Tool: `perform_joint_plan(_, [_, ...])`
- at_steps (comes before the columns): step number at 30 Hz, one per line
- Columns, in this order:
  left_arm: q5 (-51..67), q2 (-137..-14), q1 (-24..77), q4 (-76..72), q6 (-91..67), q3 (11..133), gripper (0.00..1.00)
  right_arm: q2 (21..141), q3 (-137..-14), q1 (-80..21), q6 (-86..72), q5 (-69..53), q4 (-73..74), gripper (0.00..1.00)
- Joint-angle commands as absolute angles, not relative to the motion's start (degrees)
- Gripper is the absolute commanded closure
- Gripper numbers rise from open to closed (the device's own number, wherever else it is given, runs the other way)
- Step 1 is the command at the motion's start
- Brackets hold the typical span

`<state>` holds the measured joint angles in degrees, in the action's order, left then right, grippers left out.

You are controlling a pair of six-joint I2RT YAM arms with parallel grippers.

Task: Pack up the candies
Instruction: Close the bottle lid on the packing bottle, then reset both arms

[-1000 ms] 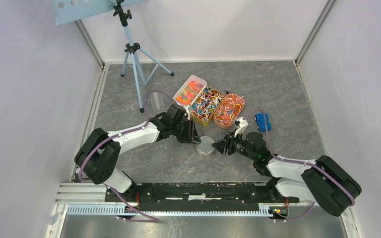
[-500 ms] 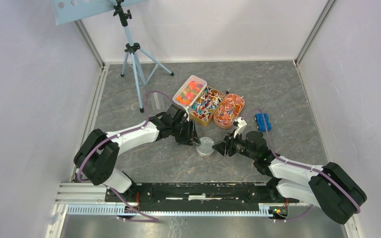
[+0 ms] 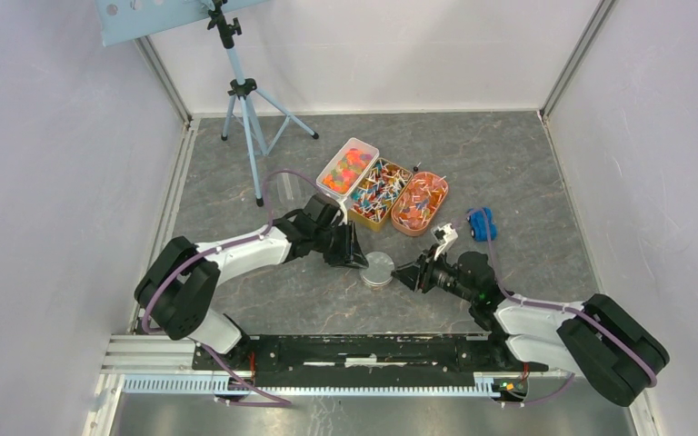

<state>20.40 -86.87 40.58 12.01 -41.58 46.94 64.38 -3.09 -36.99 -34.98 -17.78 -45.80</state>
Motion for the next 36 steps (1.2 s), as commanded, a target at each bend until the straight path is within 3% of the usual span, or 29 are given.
perform_joint_plan(1, [16.5, -88.4, 40.5, 13.1, -42.0, 43.8, 0.65, 64.0, -0.6, -36.9, -34.0, -16.1, -42.5, 0.63])
perform_joint_plan(5, [17.8, -88.0, 40.4, 14.4, -40.7, 47.3, 0.65, 62.8, -3.9, -36.9, -32.1, -15.3, -38.3, 0.61])
perform_joint_plan(9, [19.4, -86.2, 39.7, 16.2, -39.1, 53.0, 0.58, 59.6, -8.1, -36.8, -30.1, -14.2, -32.4, 0.57])
perform_joint_plan(11, [20.0, -85.3, 38.9, 18.8, -37.7, 57.8, 0.57, 57.4, -11.4, -36.9, -28.7, -13.4, -27.5, 0.52])
perform_joint_plan(15, [17.8, -83.7, 37.8, 26.8, -33.1, 68.8, 0.50, 52.0, -18.9, -36.9, -24.0, -9.6, -15.0, 0.26])
perform_joint_plan(17, [16.5, -82.6, 37.1, 30.1, -31.4, 73.7, 0.47, 50.0, -24.5, -36.8, -21.1, -6.2, -7.2, 0.03])
perform_joint_plan(22, [11.1, -78.9, 35.8, 38.7, -26.6, 84.9, 0.31, 47.3, -38.4, -36.8, -16.2, 7.9, 12.8, 0.02])
perform_joint_plan(27, [4.3, -73.9, 35.8, 43.9, -21.7, 90.6, 0.01, 43.4, -47.7, -36.8, -14.9, 20.9, 22.5, 0.02])
perform_joint_plan(36, [-4.8, -57.1, 35.7, 40.0, -19.1, 80.7, 0.00, 34.0, -50.9, -36.8, -11.9, 23.1, 23.6, 0.02])
